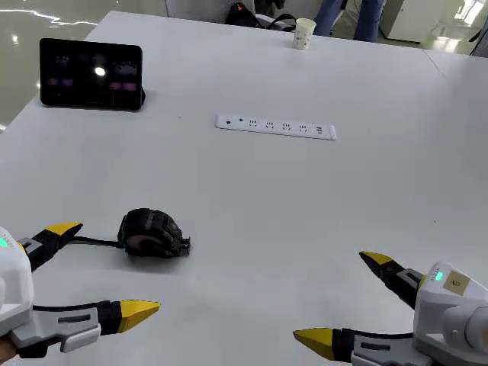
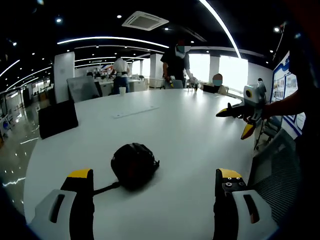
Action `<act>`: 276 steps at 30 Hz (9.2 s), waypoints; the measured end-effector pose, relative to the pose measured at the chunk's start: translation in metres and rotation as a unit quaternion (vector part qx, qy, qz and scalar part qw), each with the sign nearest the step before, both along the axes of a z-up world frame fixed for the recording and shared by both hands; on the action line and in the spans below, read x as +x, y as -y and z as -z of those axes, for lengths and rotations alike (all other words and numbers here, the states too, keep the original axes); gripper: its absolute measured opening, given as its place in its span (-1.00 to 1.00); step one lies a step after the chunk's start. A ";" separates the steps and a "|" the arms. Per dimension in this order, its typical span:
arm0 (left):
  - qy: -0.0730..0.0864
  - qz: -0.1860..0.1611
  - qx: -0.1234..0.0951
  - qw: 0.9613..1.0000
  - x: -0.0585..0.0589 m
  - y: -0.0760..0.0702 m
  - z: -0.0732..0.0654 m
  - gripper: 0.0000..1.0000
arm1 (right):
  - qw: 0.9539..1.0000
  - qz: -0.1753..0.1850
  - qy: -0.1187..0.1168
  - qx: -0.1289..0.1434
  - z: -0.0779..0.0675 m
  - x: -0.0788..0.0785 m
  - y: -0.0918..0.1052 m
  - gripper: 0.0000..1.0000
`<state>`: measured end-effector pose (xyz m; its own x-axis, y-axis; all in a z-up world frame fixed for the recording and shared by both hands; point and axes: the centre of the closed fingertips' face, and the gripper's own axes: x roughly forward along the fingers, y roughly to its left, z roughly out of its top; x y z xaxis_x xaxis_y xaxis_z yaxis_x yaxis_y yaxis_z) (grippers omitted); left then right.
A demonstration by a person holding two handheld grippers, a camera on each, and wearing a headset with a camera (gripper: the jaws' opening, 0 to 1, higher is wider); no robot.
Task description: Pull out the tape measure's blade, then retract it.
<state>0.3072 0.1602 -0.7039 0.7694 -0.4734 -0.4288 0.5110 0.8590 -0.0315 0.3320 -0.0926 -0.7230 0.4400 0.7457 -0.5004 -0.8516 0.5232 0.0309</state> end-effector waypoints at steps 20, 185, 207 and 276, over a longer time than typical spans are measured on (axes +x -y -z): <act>-0.009 0.025 0.011 1.000 0.021 -0.010 0.003 0.98 | 0.998 -0.060 -0.002 -0.030 0.016 0.015 -0.013 0.98; -0.110 0.303 0.161 0.933 0.070 -0.015 0.061 -0.52 | 0.918 -0.375 0.051 -0.118 0.087 0.052 -0.211 -0.81; -0.121 0.301 0.158 0.933 0.069 -0.016 0.061 -0.52 | 0.914 -0.380 0.060 -0.130 0.080 0.047 -0.202 -0.81; -0.141 0.299 0.158 0.930 0.068 -0.018 0.067 -0.52 | 0.915 -0.369 0.044 -0.157 0.082 0.057 -0.139 -0.81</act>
